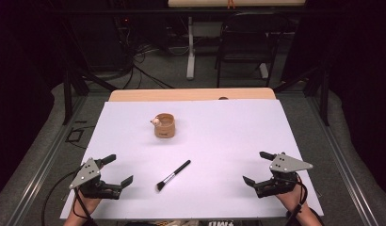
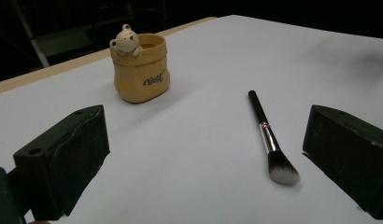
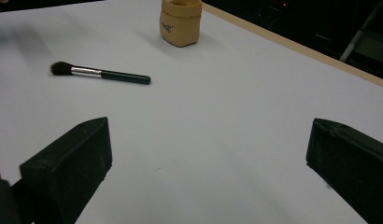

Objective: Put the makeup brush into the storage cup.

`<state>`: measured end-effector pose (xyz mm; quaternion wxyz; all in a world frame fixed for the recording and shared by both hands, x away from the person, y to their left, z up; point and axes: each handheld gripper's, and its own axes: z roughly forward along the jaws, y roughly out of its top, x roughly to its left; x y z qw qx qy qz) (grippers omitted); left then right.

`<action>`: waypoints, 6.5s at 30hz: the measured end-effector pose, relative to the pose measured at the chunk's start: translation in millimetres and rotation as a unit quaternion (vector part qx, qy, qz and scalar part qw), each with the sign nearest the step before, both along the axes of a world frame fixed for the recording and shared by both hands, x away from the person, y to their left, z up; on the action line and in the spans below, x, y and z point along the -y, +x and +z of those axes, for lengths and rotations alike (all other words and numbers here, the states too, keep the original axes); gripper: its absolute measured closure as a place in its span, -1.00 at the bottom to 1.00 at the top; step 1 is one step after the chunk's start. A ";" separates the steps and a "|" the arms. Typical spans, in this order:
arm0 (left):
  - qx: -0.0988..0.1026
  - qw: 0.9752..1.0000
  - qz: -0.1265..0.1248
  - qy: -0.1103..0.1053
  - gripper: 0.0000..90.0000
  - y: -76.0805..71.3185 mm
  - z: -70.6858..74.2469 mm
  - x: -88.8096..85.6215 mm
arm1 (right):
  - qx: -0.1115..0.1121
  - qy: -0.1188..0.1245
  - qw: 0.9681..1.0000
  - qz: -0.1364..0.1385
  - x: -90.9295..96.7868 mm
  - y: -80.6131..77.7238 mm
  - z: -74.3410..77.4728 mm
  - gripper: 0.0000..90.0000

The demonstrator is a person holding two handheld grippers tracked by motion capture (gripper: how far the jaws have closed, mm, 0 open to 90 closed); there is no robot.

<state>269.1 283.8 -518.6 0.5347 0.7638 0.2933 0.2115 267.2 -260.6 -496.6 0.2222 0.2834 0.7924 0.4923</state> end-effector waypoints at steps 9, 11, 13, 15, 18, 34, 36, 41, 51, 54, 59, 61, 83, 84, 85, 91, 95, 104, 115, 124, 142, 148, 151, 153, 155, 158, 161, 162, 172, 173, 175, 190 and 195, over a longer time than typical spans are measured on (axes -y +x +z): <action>-0.005 1.000 -0.005 0.010 -0.99 3.6 0.9 5.8 | -0.002 0.003 1.000 0.005 0.0 3.2 -1.3 -1.00; -0.007 1.000 -0.002 0.011 -0.99 4.0 2.1 5.3 | -0.004 0.004 1.000 0.005 0.5 4.4 -1.7 -1.00; -0.009 1.000 0.002 0.014 -0.99 3.8 2.5 5.7 | -0.006 0.007 1.000 0.006 0.6 5.0 -1.7 -1.00; -0.009 1.000 0.001 0.012 -0.99 3.9 2.9 7.0 | -0.005 0.007 1.000 0.007 0.4 4.7 -1.7 -1.00; -0.007 1.000 0.000 0.014 -0.99 4.4 5.3 10.0 | -0.005 0.006 1.000 0.006 0.3 4.7 -1.7 -1.00; 0.007 0.999 -0.028 0.019 -0.99 11.8 14.1 35.3 | -0.008 0.008 1.000 0.003 0.8 5.3 -1.6 -1.00; 0.007 0.999 -0.034 0.020 -0.98 13.5 14.8 38.2 | -0.009 0.007 1.000 0.003 0.5 5.4 -1.7 -1.00; 0.009 0.999 -0.040 0.020 -0.98 17.2 17.6 45.2 | -0.009 0.007 1.000 0.003 0.3 5.7 -1.9 -1.00; 0.004 0.998 -0.058 0.027 -0.99 26.1 19.7 62.6 | -0.010 0.006 1.000 0.002 0.5 5.6 -2.0 -1.00; 0.001 0.998 -0.061 0.030 -0.99 28.7 20.7 67.2 | -0.010 0.007 1.000 0.003 0.5 5.8 -2.2 -1.00; -0.003 0.997 -0.066 0.033 -0.99 33.0 21.8 74.0 | -0.011 0.007 1.000 0.003 1.4 6.1 -2.1 -1.00; -0.005 0.997 -0.068 0.033 -0.99 34.7 21.5 76.2 | -0.012 0.007 1.000 0.002 1.6 6.2 -2.1 -1.00; -0.019 0.996 -0.079 0.043 -0.99 55.1 18.4 100.7 | -0.015 0.006 1.000 0.003 0.9 7.5 -3.1 -1.00; -0.020 0.996 -0.080 0.043 -0.99 56.2 17.9 102.4 | -0.015 0.007 1.000 0.004 1.0 7.4 -3.1 -1.00; -0.023 0.995 -0.082 0.044 -0.99 57.3 17.7 104.0 | -0.015 0.006 1.000 0.004 1.1 7.3 -2.9 -1.00; -0.034 0.995 -0.085 0.051 -0.99 62.8 16.5 111.8 | -0.016 0.006 1.000 0.004 1.0 7.4 -3.1 -1.00; -0.036 0.994 -0.086 0.055 -0.99 65.3 16.0 115.1 | -0.016 0.002 1.000 0.005 0.1 7.0 -3.1 -1.00; -0.038 0.994 -0.085 0.060 -0.99 68.9 15.9 118.0 | -0.016 0.002 1.000 0.004 0.5 7.1 -3.0 -1.00; -0.058 0.991 -0.092 0.080 -0.98 75.4 13.8 128.7 | -0.017 0.002 1.000 0.003 0.9 7.4 -3.2 -1.00; -0.083 0.989 -0.080 0.096 -0.99 78.9 18.6 132.7 | -0.018 0.001 1.000 0.003 0.8 7.2 -3.2 -1.00; -0.157 0.975 -0.071 0.141 -0.98 85.9 16.1 143.2 | -0.017 0.002 1.000 0.004 1.1 6.8 -3.0 -0.99; -0.189 0.965 -0.063 0.172 -0.88 90.4 15.7 149.3 | -0.019 0.001 1.000 0.003 1.0 6.9 -3.1 -0.99; -0.206 0.959 -0.053 0.187 -0.79 91.7 16.7 154.1 | -0.019 0.001 1.000 0.003 0.7 7.0 -3.2 -0.99; -0.216 0.955 -0.048 0.197 -0.70 92.3 16.7 156.9 | -0.019 0.000 1.000 0.002 0.6 7.1 -3.4 -0.99; -0.231 0.949 -0.049 0.207 -0.65 92.9 16.3 158.9 | -0.020 0.000 1.000 0.003 0.5 7.0 -3.5 -0.99; -0.247 0.943 -0.047 0.218 -0.53 92.8 15.4 160.4 | -0.020 0.001 1.000 0.003 0.5 6.9 -3.6 -0.98; -0.260 0.937 -0.043 0.231 -0.41 92.4 14.1 161.2 | -0.021 0.001 1.000 0.003 0.3 7.0 -3.9 -0.98; -0.264 0.935 -0.042 0.232 -0.37 92.3 13.3 161.5 | -0.021 0.001 1.000 0.003 0.2 7.0 -3.8 -0.98; -0.297 0.916 -0.056 0.262 -0.03 91.2 8.9 166.8 | -0.020 0.000 1.000 0.001 0.3 6.9 -3.8 -0.98; -0.299 0.916 -0.057 0.262 -0.01 90.9 8.2 167.3 | -0.020 -0.001 1.000 0.001 0.6 7.0 -3.5 -0.98; -0.305 0.913 -0.059 0.266 0.03 90.2 7.2 168.5 | -0.021 -0.001 1.000 0.001 0.4 6.9 -3.7 -0.98; -0.316 0.902 -0.065 0.288 0.20 87.6 -1.2 172.9 | -0.021 0.000 1.000 0.001 0.4 6.6 -3.7 -0.97; -0.320 0.899 -0.065 0.293 0.29 86.2 -3.1 170.2 | -0.020 -0.002 1.000 0.002 0.5 6.5 -3.6 -0.97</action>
